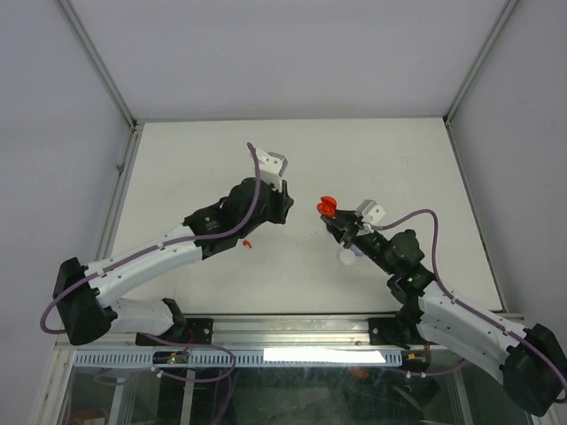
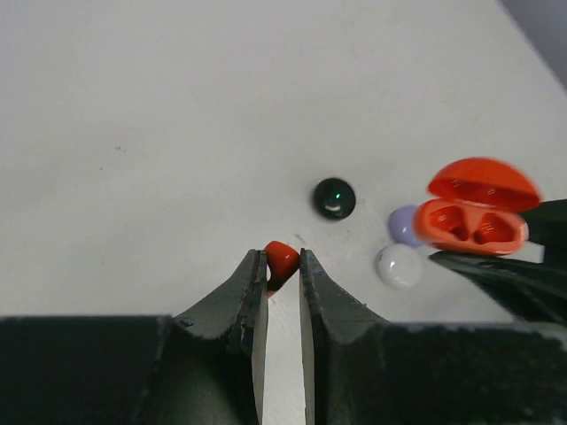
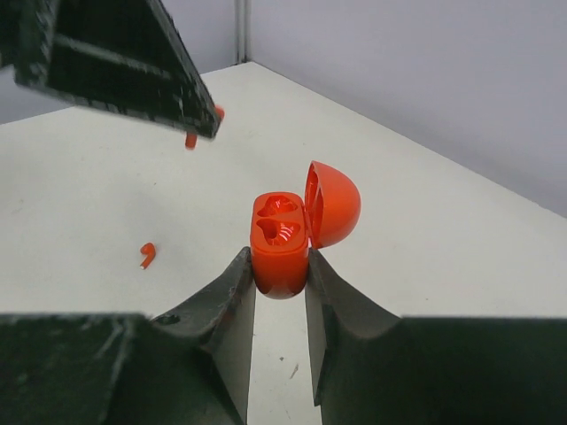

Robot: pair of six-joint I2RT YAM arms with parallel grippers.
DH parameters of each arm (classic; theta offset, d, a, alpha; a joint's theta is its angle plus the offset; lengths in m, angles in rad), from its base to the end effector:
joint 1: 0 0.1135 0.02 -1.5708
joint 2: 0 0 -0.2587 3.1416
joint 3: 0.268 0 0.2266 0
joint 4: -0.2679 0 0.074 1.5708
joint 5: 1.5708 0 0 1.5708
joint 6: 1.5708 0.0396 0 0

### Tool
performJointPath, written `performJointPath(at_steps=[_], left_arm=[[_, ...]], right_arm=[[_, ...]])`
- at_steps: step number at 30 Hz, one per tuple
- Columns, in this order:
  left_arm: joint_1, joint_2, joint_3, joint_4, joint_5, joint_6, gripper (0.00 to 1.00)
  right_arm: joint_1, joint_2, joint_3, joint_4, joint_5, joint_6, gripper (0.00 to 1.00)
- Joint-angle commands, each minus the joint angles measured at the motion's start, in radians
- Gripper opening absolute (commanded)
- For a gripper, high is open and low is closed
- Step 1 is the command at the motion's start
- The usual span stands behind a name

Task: Insert the wireless bluetooth earbuds into the charging case
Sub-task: Pick up the earbud from the center of the board, then place the earbud in the charging case.

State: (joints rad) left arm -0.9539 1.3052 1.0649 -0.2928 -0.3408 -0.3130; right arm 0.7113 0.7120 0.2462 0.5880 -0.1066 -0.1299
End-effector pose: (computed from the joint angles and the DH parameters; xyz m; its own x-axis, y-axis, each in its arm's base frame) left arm 0.1696 -0.2162 0.3128 -0.4651 0.1541 -0.8717 0.4825 0.8698 -0.1036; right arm 0.1176 0.1069 0.2518 0.1861 -0.0097 -0.9825 -0.7110 0.6888 -0.1414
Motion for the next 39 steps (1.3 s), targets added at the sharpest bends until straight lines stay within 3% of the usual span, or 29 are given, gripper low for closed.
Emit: performJointPath(at_steps=[1, 10, 18, 39], left_arm=[[0.003, -0.130, -0.042, 0.167, -0.026, -0.075, 0.09], [0.003, -0.226, -0.089, 0.348, 0.071, -0.181, 0.07], [0.001, -0.228, -0.139, 0.489, 0.114, -0.245, 0.06], [-0.057, -0.152, -0.219, 0.712, 0.129, -0.231, 0.07]], right_arm=[[-0.001, 0.058, 0.028, 0.204, -0.071, -0.040, 0.00], [0.001, 0.225, 0.043, 0.500, -0.108, -0.039, 0.00], [0.007, 0.297, 0.052, 0.644, -0.101, -0.040, 0.00], [0.027, 0.317, 0.067, 0.668, -0.089, -0.024, 0.00]])
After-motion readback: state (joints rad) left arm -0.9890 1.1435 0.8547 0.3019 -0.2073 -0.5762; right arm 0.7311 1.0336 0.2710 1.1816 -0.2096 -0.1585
